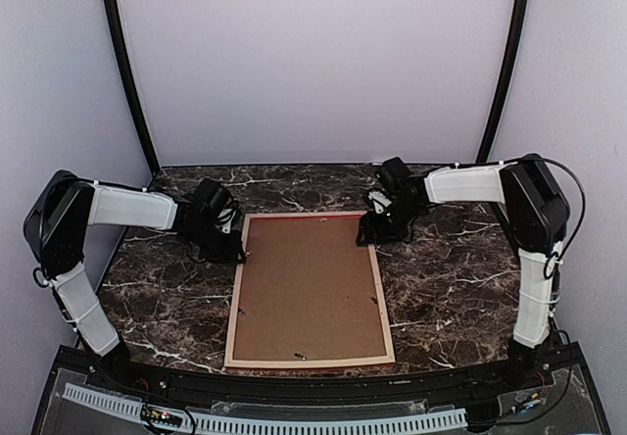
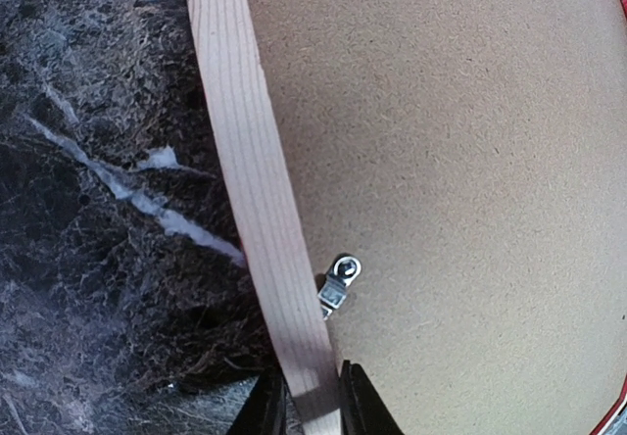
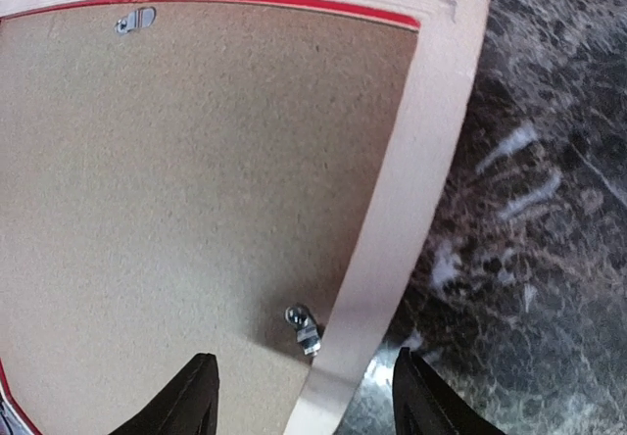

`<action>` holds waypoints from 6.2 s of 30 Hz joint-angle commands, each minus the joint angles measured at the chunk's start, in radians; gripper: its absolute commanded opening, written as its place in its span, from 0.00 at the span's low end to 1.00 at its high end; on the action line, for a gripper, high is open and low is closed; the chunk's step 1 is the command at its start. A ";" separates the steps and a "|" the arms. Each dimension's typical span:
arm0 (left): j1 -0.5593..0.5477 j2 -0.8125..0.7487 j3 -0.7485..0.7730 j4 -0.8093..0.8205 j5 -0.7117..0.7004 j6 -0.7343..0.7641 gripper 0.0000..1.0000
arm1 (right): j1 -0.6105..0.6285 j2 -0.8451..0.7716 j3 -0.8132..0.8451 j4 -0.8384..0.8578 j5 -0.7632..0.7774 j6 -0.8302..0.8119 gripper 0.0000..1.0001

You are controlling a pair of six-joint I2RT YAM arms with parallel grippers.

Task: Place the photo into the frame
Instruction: Press the fastener onto the backboard, then rotate the photo frame at the center of the board.

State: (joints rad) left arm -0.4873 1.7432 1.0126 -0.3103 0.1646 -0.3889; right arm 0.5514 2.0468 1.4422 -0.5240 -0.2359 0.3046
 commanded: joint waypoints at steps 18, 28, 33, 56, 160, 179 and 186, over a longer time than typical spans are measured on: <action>-0.009 0.042 -0.023 0.031 -0.031 -0.014 0.18 | 0.225 -0.391 -0.451 0.045 0.156 0.282 0.63; -0.010 0.052 -0.011 0.027 -0.034 -0.008 0.18 | 0.306 -0.434 -0.540 0.072 0.145 0.301 0.57; -0.010 0.056 -0.011 0.027 -0.035 -0.009 0.18 | 0.306 -0.406 -0.535 0.086 0.161 0.291 0.49; -0.010 0.058 -0.022 0.028 -0.032 -0.007 0.18 | 0.279 -0.317 -0.490 0.111 0.122 0.214 0.18; 0.105 0.144 0.032 0.192 -0.011 0.096 0.11 | 0.158 -0.855 -0.837 0.081 0.211 0.425 0.71; -0.036 -0.419 -0.550 0.356 0.092 -0.163 0.39 | 0.166 -0.628 -0.815 0.208 0.252 0.390 0.57; -0.069 -0.491 -0.558 0.300 0.087 -0.157 0.53 | 0.165 -0.622 -0.812 0.185 0.276 0.358 0.41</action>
State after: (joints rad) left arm -0.5476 1.3041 0.4606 0.0372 0.2367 -0.5392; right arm 0.7136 1.4097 0.6281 -0.3054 0.0048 0.6819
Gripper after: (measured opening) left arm 0.507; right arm 0.441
